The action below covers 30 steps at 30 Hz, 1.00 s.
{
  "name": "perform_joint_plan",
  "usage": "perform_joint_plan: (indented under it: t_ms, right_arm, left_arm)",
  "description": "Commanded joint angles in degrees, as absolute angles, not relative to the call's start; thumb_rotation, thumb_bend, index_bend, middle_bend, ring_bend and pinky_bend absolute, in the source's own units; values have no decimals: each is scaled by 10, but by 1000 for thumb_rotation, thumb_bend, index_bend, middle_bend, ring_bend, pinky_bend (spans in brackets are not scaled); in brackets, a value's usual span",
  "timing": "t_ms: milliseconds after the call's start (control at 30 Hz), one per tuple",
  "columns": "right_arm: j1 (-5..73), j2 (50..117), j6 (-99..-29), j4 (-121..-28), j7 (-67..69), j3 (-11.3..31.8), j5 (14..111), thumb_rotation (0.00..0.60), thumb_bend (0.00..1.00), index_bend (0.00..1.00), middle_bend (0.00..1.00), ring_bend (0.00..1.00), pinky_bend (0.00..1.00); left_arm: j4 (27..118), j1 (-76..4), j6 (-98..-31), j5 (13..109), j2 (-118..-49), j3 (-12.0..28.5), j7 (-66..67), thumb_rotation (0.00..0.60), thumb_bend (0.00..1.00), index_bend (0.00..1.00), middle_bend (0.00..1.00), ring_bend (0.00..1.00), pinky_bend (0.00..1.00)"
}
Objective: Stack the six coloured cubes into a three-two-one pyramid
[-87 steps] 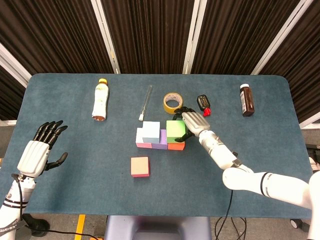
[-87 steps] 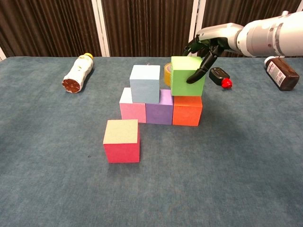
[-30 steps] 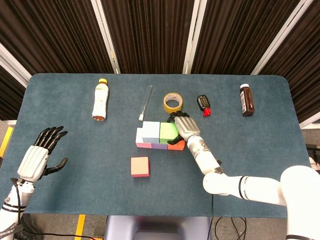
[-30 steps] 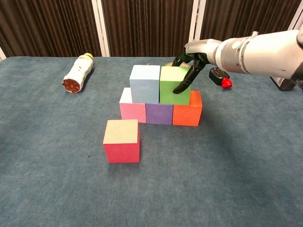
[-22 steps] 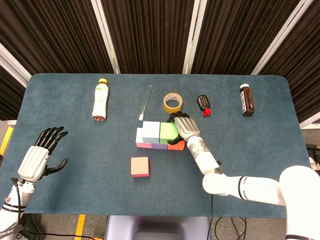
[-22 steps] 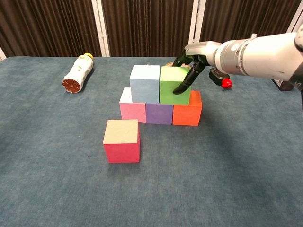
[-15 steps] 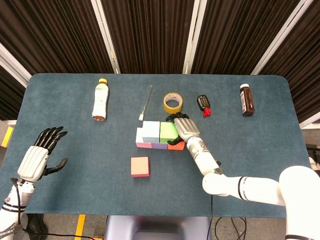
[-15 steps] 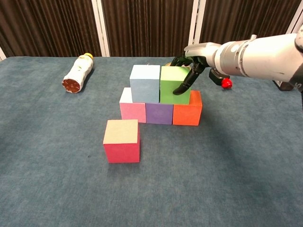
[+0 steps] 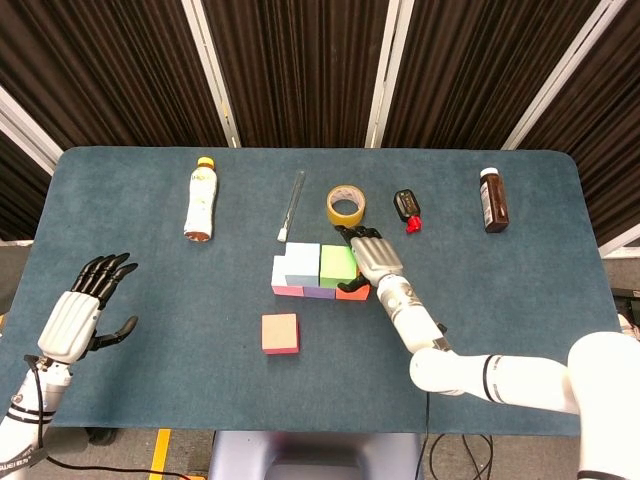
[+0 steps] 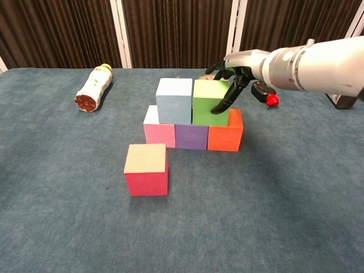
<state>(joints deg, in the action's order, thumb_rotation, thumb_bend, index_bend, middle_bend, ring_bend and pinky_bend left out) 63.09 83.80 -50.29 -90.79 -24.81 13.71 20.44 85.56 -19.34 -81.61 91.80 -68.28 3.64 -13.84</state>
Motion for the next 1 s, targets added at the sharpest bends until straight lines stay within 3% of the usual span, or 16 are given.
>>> perform_joint_plan:
  t_ms: [33,333,633,800,1000]
  right_arm:
    - [628,828,-502,-918,-247,138,206,600,307,42,200,74,137]
    - [596,737,-503,-1002,-219,147,238,600,307,28,183,67,136]
    - [555,646,-473,-1048,-153,164,288,600,306,86,184,66,136]
    - [594,643,-411,-1032,-156,167,281,599,306,179,185,65,136]
    - [675,669,-406,-1021,-206,147,211,514,224,223,185,65,136]
  left_arm:
    - [857,-195,-814,917,-683,37,-137,600,341,113,30,0,62]
    - [850,-228,-762,906,-670,48,-182,600,337,147,36,0,65]
    - [859,-290,-665,871,-653,73,-198,600,320,184,48,0,74]
    - [886,-284,-676,867,-650,71,-184,600,314,197,54,0,74]
    - [898,-263,-705,864,-663,62,-187,600,309,197,52,0,74]
